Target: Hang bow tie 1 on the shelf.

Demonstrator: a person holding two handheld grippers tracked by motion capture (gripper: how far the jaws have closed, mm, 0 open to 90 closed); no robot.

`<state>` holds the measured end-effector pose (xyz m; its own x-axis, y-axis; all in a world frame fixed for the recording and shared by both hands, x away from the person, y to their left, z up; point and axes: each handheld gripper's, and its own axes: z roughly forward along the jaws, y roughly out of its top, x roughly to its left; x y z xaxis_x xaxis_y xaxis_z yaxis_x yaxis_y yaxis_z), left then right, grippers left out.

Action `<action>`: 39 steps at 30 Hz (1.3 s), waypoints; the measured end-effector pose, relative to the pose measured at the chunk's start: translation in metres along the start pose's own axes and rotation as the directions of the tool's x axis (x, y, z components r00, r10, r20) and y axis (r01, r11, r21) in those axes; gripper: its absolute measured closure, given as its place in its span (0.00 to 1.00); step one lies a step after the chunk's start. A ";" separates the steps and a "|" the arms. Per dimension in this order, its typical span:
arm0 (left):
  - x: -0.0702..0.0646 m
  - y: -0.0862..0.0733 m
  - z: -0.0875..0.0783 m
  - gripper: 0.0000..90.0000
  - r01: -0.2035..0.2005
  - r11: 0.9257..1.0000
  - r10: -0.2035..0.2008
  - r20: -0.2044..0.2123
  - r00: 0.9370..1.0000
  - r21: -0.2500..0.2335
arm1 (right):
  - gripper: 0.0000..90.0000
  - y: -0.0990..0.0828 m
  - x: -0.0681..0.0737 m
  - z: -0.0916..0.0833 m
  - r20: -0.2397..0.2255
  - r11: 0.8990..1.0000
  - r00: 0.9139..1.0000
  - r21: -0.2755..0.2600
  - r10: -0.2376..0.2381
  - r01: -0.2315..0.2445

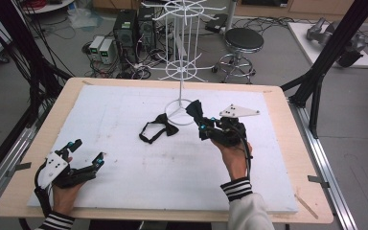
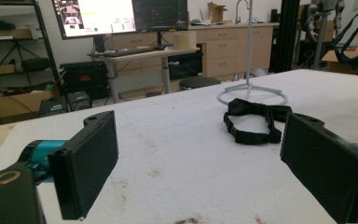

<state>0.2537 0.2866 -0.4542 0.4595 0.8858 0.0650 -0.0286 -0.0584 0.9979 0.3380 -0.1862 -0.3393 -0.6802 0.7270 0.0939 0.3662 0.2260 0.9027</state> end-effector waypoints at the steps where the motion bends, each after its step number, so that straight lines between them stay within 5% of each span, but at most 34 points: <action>1: 0.000 0.000 0.000 0.13 0.000 1.000 0.000 0.000 1.000 0.000 | 0.83 0.001 -0.001 -0.001 0.002 1.000 1.000 -0.008 -0.002 0.002; 18: 0.000 0.000 0.000 0.13 0.001 1.000 -0.001 0.002 1.000 -0.001 | 0.83 0.028 -0.025 -0.022 0.107 0.993 0.993 -0.112 0.040 -0.028; 33: -0.001 0.000 0.000 0.13 -0.003 1.000 0.003 0.000 1.000 0.000 | 0.83 0.038 -0.037 -0.022 0.139 0.991 0.988 -0.129 0.065 -0.047; 39: -0.001 0.000 0.000 0.13 -0.003 1.000 0.003 0.000 1.000 0.000 | 0.83 0.053 -0.040 -0.020 0.173 0.990 0.984 -0.139 0.042 -0.018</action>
<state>0.2535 0.2860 -0.4542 0.4597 0.8855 0.0680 -0.0304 -0.0608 0.9977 0.3719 -0.2168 -0.2870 -0.5438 0.8372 0.0573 0.2866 0.1211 0.9504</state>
